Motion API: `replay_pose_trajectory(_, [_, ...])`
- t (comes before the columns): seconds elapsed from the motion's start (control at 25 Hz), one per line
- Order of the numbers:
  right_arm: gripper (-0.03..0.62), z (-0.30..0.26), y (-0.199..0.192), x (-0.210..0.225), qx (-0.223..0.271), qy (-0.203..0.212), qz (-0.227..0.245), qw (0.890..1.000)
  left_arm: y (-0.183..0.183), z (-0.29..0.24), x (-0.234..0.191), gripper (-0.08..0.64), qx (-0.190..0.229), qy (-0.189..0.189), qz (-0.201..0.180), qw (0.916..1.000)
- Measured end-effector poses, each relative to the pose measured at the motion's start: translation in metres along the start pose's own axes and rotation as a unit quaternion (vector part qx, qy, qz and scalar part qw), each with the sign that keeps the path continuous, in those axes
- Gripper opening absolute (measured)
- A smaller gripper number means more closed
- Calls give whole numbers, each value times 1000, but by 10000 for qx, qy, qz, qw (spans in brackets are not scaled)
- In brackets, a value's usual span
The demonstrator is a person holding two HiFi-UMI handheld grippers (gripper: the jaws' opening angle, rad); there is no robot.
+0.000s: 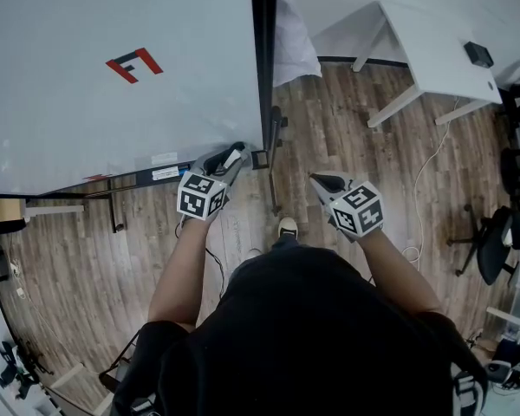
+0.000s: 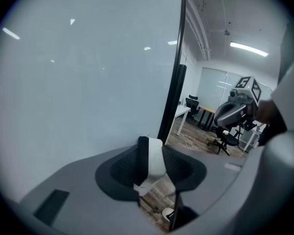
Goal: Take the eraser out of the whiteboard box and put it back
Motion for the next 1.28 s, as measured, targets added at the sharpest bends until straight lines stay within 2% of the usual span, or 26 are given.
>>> replay_pose_trajectory(0.64, [-3, 13, 8, -13, 228, -131, 39, 9996, 41, 44, 1, 155, 717, 90, 137, 9973])
replay_pose_trajectory(1.28, [-3, 12, 9, -58, 319, -19, 148, 9994, 19, 110, 6, 154, 647, 228, 218, 9974])
Point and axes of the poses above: the fingertips, and each gripper's own axes: z backward along the fingers, x to its right, y out of its top, the point moved 5 cm from there along z, backward along the fingers, and after that the axes turned 11 degrees about x, right-handed, at the moved point
